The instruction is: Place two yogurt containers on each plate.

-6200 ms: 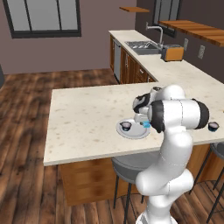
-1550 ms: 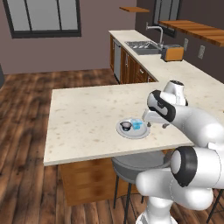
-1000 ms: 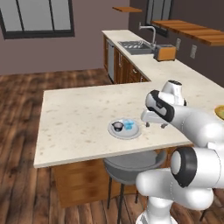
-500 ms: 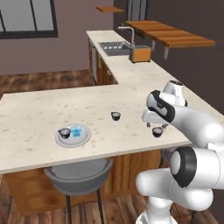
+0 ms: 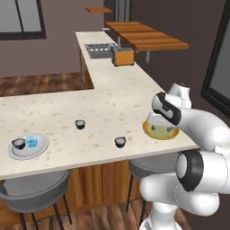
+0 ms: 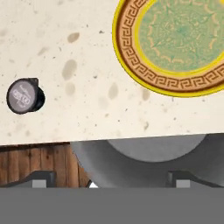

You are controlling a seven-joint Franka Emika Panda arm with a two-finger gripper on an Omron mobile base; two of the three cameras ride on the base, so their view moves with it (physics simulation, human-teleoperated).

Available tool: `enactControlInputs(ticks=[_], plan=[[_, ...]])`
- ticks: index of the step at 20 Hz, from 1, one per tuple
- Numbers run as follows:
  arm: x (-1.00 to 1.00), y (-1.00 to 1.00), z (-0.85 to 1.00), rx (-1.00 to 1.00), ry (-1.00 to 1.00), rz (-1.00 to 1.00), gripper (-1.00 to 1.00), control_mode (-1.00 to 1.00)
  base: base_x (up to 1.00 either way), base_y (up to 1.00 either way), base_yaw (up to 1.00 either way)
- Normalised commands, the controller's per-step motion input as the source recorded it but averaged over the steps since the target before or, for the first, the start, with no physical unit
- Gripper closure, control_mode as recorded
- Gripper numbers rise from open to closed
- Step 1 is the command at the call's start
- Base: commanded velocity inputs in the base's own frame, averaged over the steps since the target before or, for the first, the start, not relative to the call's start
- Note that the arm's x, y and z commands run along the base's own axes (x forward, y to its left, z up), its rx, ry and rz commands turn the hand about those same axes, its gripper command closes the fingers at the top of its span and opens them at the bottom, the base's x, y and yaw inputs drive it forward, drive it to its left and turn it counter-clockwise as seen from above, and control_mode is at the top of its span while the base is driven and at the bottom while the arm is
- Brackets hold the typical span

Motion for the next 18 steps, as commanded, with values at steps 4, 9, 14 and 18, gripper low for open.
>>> enactControlInputs(ticks=[4,9,14,18], plan=[[0.0,0.0,0.0,0.0,0.0,0.0,-1.0,1.0,0.63,-0.16,0.11],[0.0,0.0,0.0,0.0,0.0,0.0,-1.0,1.0,0.93,-0.02,0.18],[0.0,0.0,0.0,0.0,0.0,0.0,-1.0,1.0,1.0,0.0,0.08],[0.0,0.0,0.0,0.0,0.0,0.0,-1.0,1.0,0.74,0.01,0.0]])
